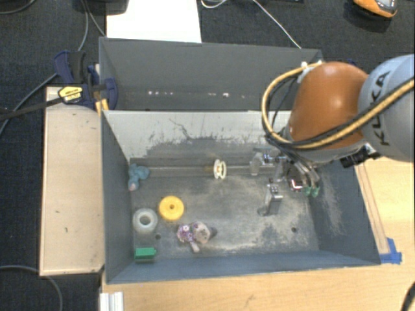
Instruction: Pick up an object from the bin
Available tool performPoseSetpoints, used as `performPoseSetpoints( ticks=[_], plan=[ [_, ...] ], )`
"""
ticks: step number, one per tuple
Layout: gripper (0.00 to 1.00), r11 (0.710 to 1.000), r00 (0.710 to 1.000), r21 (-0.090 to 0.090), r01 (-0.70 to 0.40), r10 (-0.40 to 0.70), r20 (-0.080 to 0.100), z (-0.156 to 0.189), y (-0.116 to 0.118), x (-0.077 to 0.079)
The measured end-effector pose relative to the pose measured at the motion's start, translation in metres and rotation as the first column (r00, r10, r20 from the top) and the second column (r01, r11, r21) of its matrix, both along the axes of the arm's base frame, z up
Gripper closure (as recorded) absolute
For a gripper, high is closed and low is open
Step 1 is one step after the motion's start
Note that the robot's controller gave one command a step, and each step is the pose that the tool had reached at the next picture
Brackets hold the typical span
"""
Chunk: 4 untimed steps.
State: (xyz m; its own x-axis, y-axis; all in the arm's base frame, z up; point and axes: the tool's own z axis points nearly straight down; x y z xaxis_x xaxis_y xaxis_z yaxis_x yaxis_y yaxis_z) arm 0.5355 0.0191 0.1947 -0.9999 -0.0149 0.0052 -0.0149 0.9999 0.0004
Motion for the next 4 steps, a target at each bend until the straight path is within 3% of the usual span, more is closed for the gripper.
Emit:
performPoseSetpoints(
  ticks=[1, 2, 3, 4],
  plan=[
    [0.0, 1.0, 1.0, 0.0, 0.001, -0.001, 0.008, 0.005, 0.0, 0.001],
    [0.0, 0.999, 0.999, 0.001, 0.053, -0.053, 0.002, -0.073, 0.038, -0.026],
    [0.0, 0.998, 0.998, 0.001, 0.066, -0.066, 0.008, -0.125, 0.043, -0.033],
    [0.0, 0.999, 0.999, 0.004, 0.041, -0.041, 0.0, -0.117, 0.1, -0.056]
  ],
)
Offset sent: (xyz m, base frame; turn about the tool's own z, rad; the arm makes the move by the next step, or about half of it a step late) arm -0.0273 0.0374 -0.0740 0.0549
